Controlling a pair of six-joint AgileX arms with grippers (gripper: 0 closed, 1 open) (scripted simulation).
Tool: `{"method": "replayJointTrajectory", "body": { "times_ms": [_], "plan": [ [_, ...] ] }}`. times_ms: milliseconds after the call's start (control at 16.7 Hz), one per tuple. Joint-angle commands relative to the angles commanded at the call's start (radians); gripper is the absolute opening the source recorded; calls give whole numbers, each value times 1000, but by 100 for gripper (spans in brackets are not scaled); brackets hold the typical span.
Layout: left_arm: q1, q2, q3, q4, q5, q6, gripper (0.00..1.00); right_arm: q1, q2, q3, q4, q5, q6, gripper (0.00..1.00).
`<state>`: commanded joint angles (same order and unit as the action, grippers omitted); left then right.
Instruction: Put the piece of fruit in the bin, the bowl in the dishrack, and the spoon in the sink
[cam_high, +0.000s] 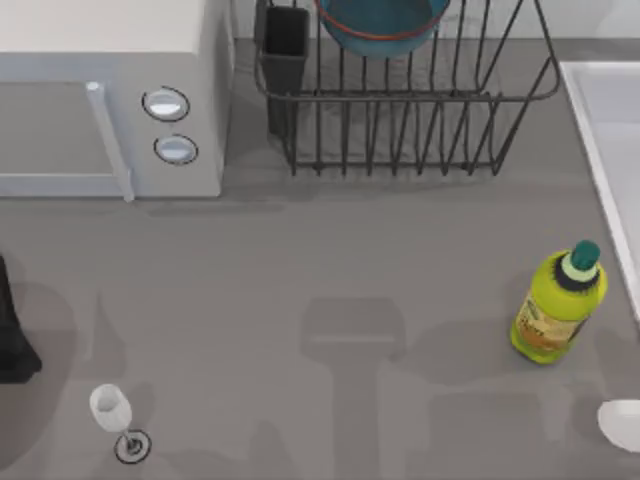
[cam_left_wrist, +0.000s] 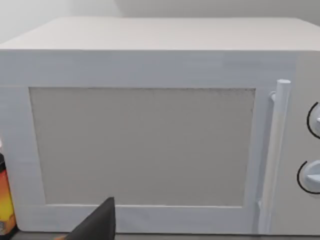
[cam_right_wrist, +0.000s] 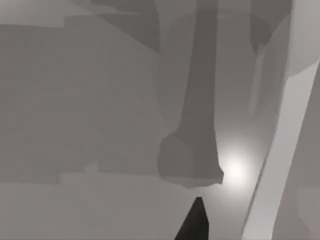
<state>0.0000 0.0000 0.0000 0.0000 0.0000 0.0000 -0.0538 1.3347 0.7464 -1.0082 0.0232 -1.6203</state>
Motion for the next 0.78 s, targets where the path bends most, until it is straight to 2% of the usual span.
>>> {"method": "replayJointTrajectory", "body": {
  "times_ms": [240, 780],
  "plan": [
    [0, 0, 0, 0, 0, 0, 100, -1, -69, 106, -157, 0, 2, 0],
    [0, 0, 0, 0, 0, 0, 100, -18, -17, 178, -200, -1, 4, 0]
  ]
}}
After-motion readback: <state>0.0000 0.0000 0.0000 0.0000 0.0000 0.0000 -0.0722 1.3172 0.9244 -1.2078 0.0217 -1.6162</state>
